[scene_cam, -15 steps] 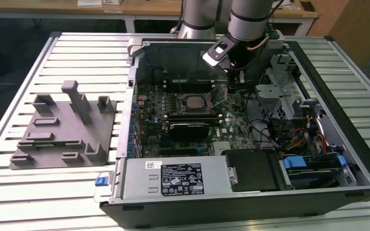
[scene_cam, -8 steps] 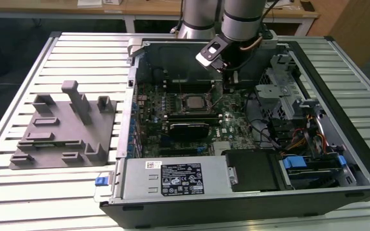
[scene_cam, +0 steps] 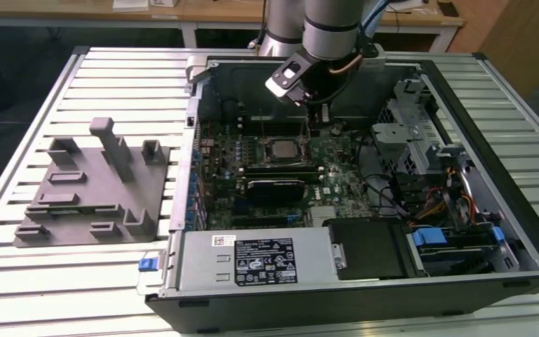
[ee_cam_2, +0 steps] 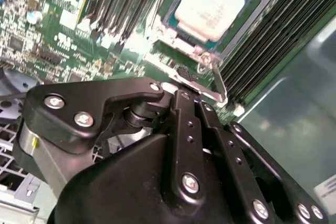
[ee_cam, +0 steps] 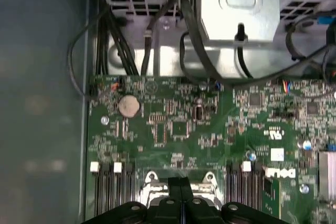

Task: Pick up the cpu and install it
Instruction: 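Close the cpu cover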

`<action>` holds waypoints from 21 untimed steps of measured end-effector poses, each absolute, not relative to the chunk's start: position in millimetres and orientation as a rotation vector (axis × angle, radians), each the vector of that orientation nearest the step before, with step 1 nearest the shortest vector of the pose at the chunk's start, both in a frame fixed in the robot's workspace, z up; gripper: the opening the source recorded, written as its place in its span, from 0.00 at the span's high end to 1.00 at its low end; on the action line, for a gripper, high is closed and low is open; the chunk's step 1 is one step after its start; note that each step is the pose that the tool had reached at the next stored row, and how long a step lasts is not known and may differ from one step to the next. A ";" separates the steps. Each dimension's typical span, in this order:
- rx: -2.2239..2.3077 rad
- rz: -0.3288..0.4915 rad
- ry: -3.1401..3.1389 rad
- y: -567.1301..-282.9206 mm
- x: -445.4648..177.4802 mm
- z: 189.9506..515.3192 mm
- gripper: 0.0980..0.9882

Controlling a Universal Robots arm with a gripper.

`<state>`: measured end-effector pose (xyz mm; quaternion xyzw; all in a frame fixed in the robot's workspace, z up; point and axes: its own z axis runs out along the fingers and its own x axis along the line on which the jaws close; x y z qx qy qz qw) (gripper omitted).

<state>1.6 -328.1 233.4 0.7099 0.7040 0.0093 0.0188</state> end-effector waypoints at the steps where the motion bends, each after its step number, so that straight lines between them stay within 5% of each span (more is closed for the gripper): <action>1: 2.204 0.029 2.186 -328.1 0.0 233.1 0.99; 21: 2.204 0.028 2.186 -331.8 -23.5 224.9 0.99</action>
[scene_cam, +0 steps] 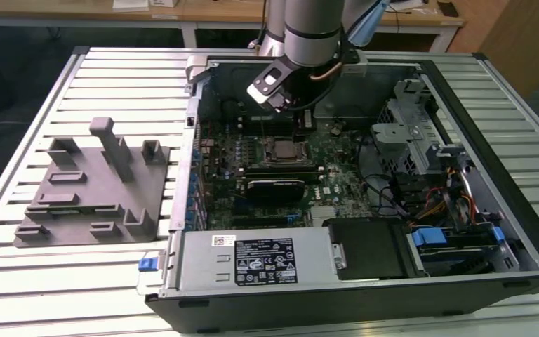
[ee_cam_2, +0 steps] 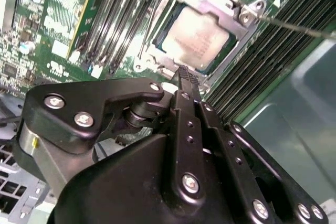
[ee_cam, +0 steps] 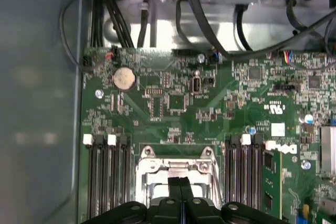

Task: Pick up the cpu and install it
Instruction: 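Close the cpu cover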

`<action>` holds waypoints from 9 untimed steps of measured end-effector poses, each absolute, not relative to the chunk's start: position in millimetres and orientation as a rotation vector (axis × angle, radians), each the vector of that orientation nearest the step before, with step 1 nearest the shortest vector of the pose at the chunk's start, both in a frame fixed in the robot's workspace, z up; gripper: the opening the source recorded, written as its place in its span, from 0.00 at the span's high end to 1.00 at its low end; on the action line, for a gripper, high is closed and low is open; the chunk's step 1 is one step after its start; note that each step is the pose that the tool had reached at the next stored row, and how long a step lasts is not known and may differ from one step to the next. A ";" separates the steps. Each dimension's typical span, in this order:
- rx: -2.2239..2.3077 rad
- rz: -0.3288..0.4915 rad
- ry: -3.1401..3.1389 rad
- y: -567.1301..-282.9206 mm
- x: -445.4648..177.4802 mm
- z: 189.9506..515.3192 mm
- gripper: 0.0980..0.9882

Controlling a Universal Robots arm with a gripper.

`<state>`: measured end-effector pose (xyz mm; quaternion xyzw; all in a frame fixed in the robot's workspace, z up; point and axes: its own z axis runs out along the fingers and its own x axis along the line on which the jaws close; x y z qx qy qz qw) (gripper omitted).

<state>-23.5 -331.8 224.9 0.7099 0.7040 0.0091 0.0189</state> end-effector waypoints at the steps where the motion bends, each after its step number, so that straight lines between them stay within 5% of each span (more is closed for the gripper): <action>1: 2.204 0.028 2.185 -332.2 -25.4 224.2 0.99; 9: 2.207 0.026 2.180 -333.8 -37.1 219.6 0.99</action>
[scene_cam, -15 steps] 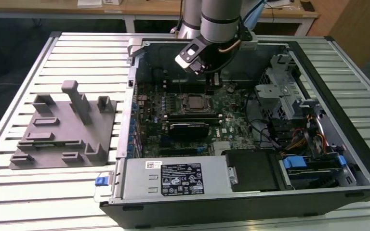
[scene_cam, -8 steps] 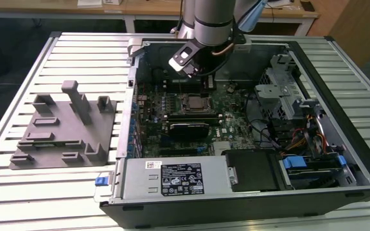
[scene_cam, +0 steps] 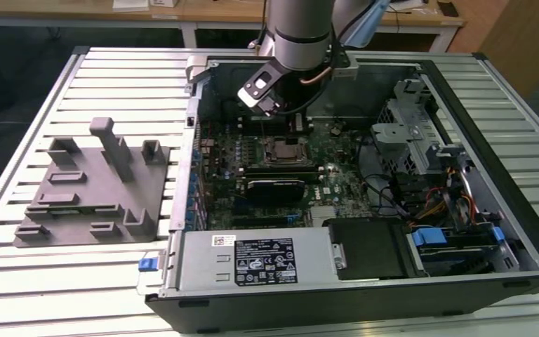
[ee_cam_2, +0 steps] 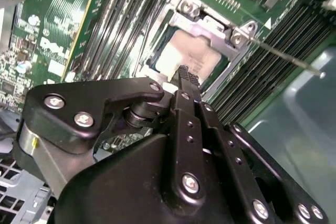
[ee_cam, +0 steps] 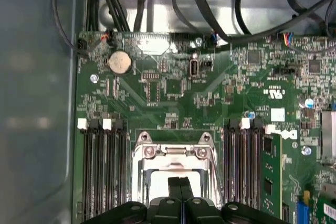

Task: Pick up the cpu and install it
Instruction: 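Close the cpu cover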

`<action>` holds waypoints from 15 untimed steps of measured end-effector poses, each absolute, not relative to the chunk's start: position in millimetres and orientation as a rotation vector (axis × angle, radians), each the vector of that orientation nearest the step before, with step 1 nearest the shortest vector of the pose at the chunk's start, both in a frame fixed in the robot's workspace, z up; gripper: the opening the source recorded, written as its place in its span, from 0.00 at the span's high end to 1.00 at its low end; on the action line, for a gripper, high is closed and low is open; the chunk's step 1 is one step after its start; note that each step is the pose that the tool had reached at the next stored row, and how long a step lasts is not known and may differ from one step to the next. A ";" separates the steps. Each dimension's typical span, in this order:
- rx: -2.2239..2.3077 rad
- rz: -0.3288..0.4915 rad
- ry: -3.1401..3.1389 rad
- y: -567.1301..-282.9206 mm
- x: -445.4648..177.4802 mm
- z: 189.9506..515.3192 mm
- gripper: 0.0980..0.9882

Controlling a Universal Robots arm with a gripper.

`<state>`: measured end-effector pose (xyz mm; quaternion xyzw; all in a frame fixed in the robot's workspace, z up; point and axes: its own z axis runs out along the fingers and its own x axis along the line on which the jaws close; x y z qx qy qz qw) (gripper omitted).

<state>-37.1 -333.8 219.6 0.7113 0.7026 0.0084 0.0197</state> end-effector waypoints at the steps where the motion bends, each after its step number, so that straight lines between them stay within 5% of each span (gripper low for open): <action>1: 2.208 0.026 2.179 -333.9 -38.7 219.2 0.99; 15: 2.141 0.027 2.245 -334.2 -44.0 218.0 0.99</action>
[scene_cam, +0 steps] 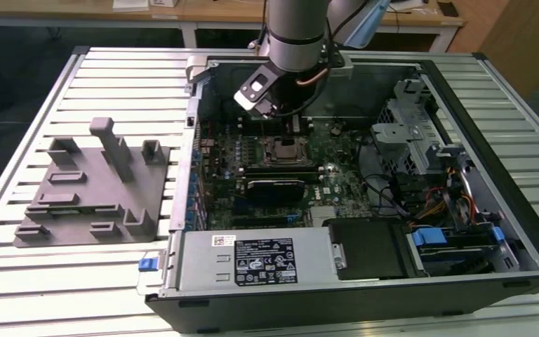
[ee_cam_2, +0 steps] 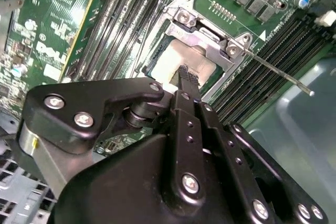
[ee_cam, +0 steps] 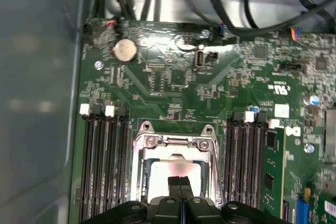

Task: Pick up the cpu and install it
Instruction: 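Close the cpu cover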

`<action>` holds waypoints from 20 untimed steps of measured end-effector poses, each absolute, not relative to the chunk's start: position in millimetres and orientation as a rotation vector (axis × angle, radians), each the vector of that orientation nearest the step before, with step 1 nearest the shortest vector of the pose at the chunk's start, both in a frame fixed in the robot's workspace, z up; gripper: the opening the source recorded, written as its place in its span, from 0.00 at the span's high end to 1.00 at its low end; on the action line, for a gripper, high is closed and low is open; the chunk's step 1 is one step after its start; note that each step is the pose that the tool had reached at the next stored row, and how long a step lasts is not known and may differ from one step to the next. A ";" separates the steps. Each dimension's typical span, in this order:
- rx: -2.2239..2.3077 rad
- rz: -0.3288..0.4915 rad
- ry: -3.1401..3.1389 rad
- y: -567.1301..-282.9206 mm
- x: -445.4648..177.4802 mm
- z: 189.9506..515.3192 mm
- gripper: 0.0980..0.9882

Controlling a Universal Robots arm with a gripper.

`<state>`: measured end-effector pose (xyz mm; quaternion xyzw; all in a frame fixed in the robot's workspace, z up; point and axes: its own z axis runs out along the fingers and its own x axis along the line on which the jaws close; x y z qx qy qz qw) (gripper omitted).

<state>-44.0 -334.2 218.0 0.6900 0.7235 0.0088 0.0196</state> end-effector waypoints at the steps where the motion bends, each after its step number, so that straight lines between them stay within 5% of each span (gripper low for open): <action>1: 2.120 0.028 2.265 -334.2 -44.0 217.9 0.99; 20: 1.714 0.036 2.589 -334.2 -44.0 217.3 0.99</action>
